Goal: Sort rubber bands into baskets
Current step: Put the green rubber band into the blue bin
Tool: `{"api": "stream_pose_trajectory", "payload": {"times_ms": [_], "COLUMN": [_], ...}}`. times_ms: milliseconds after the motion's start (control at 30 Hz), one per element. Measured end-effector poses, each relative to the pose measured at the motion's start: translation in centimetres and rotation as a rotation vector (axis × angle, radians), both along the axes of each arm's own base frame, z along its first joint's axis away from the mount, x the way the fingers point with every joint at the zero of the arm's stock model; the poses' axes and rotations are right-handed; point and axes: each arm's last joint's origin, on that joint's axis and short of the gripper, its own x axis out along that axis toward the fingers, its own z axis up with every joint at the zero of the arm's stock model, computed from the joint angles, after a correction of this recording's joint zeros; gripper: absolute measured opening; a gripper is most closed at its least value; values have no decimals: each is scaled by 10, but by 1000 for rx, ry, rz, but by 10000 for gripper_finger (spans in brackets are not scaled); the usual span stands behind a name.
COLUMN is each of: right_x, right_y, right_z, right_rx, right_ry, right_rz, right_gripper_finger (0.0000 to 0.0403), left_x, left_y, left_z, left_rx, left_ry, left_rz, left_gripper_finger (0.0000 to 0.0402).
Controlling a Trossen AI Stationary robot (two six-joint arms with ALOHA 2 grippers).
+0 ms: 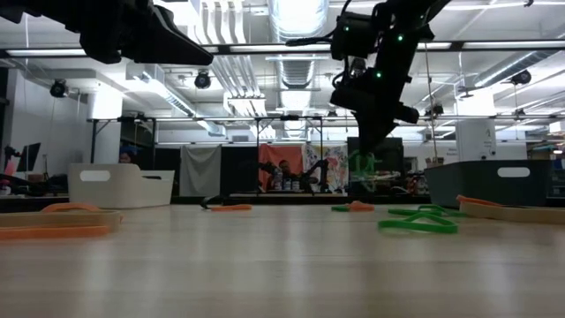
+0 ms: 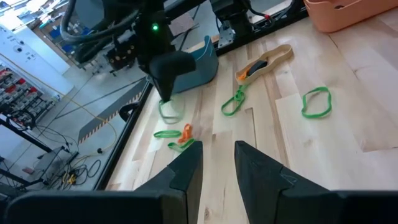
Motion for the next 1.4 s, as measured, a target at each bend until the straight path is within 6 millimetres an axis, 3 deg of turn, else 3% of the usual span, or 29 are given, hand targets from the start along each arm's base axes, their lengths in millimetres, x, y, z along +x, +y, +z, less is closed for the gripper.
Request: {"api": "stream_pose_trajectory", "payload": {"times_ms": [400, 600, 933, 1200, 1400], "right_x": [4, 4, 6, 14, 21], "right_y": [-2, 0, 9, 17, 15], "right_z": [-10, -12, -35, -69, -78], "right_rx": [-10, -3, 75, 115, 70], "right_ry": [39, 36, -50, 22, 53], "right_rz": [4, 24, 96, 201, 233], "right_gripper_finger": [120, 152, 160, 160, 164], "left_x": [0, 0, 0, 0, 0], "left_y": [0, 0, 0, 0, 0], "left_z": [0, 0, 0, 0, 0], "left_rx": [0, 0, 0, 0, 0], "left_ry": [0, -1, 0, -1, -1], "left_rz": [0, 0, 0, 0, 0], "left_gripper_finger": [78, 78, 78, 78, 78]}}
